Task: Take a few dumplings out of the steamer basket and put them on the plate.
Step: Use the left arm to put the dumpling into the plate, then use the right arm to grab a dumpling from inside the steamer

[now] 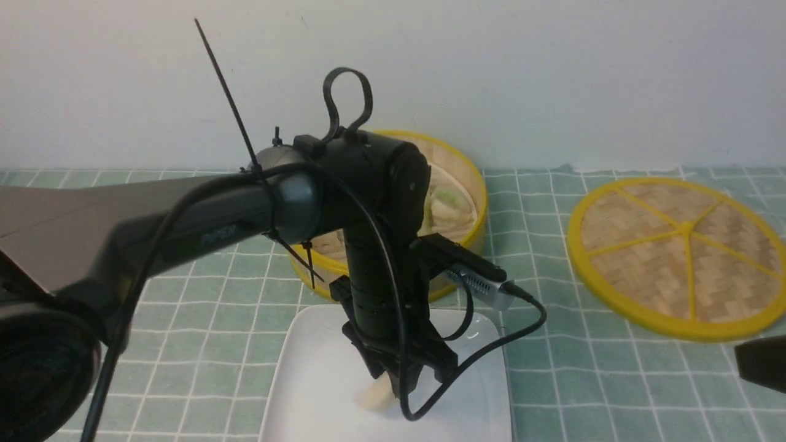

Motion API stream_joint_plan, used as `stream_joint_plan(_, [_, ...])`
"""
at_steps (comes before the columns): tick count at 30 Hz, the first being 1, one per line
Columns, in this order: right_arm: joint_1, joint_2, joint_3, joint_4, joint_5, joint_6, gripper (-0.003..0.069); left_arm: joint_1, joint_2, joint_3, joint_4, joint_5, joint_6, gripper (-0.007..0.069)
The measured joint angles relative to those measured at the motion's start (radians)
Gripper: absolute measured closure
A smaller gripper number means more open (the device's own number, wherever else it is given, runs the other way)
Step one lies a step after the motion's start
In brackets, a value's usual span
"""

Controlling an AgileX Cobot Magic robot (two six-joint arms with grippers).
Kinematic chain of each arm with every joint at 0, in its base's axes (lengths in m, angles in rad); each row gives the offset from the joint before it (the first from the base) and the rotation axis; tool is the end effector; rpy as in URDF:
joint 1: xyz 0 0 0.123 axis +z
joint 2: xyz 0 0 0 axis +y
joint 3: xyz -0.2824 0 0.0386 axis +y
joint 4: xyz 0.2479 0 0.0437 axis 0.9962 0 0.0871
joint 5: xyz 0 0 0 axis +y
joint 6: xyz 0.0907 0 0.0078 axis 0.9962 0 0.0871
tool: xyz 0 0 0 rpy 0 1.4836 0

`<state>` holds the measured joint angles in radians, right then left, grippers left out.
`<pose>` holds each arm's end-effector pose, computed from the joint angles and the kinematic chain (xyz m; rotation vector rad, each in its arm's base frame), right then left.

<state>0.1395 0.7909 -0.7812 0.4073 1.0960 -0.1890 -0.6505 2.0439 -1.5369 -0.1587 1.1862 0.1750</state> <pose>0.1186 0.0491 0.3213 -0.3088 2.5203 0.5159 0.3087 -0.2517 0.1846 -1.1420 -2.8457 0.2053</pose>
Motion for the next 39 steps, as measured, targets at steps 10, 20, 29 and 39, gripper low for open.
stream_joint_plan(10, [0.001, 0.167, -0.191, 0.128, 0.007, -0.153, 0.0672, 0.003, -0.096, -0.039, 0.190, 0.017, -0.105, 0.0408])
stream_joint_plan(20, [0.185, 0.677, -0.569, 0.050, 0.041, -0.267, 0.0671, 0.149, -0.515, 0.089, 0.202, 0.040, -0.180, 0.0631])
stream_joint_plan(29, [0.257, 1.122, -0.913, -0.065, -0.008, -0.264, 0.0631, 0.205, -0.854, 0.324, 0.191, 0.038, -0.227, 0.0631])
stream_joint_plan(39, [0.303, 1.488, -1.272, -0.083, -0.111, -0.301, 0.0343, 0.205, -1.085, 0.408, 0.205, 0.067, -0.304, 0.0631])
